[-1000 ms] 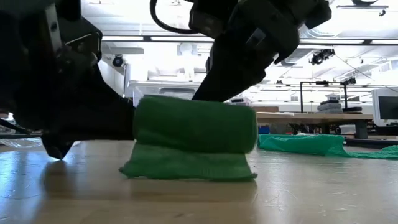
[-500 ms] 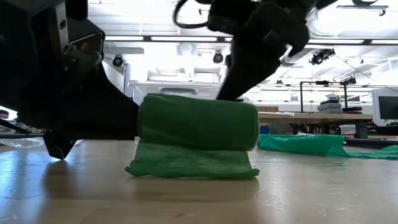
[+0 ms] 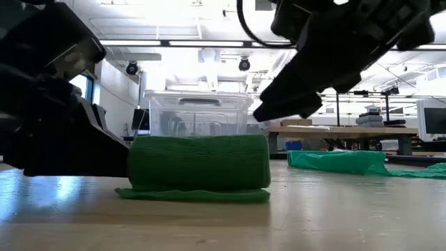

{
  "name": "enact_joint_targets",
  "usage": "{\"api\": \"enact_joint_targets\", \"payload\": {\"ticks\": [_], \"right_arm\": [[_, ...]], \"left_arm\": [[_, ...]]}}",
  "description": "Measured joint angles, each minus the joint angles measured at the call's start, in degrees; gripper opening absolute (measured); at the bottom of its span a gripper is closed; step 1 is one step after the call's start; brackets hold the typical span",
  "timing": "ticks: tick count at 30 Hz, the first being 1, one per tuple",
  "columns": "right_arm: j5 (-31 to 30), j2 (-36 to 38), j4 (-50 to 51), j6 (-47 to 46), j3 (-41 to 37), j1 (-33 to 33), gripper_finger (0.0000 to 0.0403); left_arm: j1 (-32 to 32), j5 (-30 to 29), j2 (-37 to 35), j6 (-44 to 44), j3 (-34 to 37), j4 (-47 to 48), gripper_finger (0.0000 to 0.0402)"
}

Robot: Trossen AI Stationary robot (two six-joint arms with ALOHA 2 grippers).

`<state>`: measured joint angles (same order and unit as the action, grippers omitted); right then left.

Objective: Roll bandage
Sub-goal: Roll the green bandage

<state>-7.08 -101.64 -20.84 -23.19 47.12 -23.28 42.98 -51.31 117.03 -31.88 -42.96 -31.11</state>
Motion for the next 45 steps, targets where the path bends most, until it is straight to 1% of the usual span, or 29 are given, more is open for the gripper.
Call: {"api": "enact_joint_targets", "payload": {"ticks": [5, 10, 13, 15, 19, 22, 25, 28, 31, 34, 36, 38, 40, 42, 45], "right_arm": [[0.1, -2.4, -2.3, -5.3, 1.4, 1.7, 0.0212], [1.1, -7.8, -2.4, -5.1, 5.0, 1.3, 0.0220], [1.6, -10.6, -1.2, -4.9, 7.9, 0.5, 0.0215], [1.5, -12.1, 0.6, -4.6, 9.8, 0.1, 0.0212], [1.3, -14.4, 5.2, -3.8, 13.2, -0.1, 0.0211], [1.3, -15.2, 8.4, -3.5, 14.7, -0.4, 0.0211], [1.2, -15.4, 9.5, -1.9, 14.9, -1.0, 0.0210], [-0.6, -15.4, 9.6, 0.2, 14.9, -2.1, 0.0210], [-5.0, -15.4, 9.7, 2.8, 14.9, -3.6, 0.0210], [-10.9, -15.4, 9.7, 5.8, 14.9, -5.0, 0.0210], [-13.4, -15.4, 9.5, 7.8, 14.9, -5.7, 0.0210], [-14.6, -15.4, 9.4, 8.9, 14.9, -6.1, 0.0210], [-15.1, -15.4, 9.4, 9.7, 14.9, -6.2, 0.0210], [-15.1, -15.4, 9.3, 10.9, 14.9, -6.1, 0.0210], [-15.1, -15.4, 9.0, 11.7, 14.9, -6.1, 0.0210]], "left_arm": [[0.0, 0.0, 0.0, 6.1, 0.0, -0.3, 0.0006], [-0.1, -0.1, 0.0, 10.4, 0.1, -1.2, 0.0032], [0.0, -0.1, 0.0, 13.0, -0.2, -1.7, 0.0059], [-0.1, 0.9, 0.0, 14.0, -0.4, -1.8, 0.0081], [-0.1, 1.6, -0.1, 14.3, -0.6, -2.0, 0.0131], [-0.2, 2.2, -1.4, 14.0, -0.6, -0.4, 0.0165], [-0.2, 4.5, -4.3, 11.9, -0.6, 3.2, 0.0186], [0.0, 8.7, -8.1, 8.0, -0.6, 8.5, 0.0192], [0.0, 11.9, -11.9, -0.2, -0.6, 15.5, 0.0191], [-0.1, 12.5, -15.1, -8.9, -0.6, 19.6, 0.0188], [-0.1, 12.0, -16.7, -13.2, -0.6, 19.6, 0.0187], [-0.3, 10.1, -17.1, -16.5, -0.6, 17.2, 0.0186], [-1.0, 8.7, -16.5, -17.5, -0.6, 13.9, 0.0186], [-2.2, 9.2, -15.1, -17.4, -0.6, 10.5, 0.0186], [-4.6, 11.8, -12.4, -17.3, -0.6, 6.7, 0.0186]]}}
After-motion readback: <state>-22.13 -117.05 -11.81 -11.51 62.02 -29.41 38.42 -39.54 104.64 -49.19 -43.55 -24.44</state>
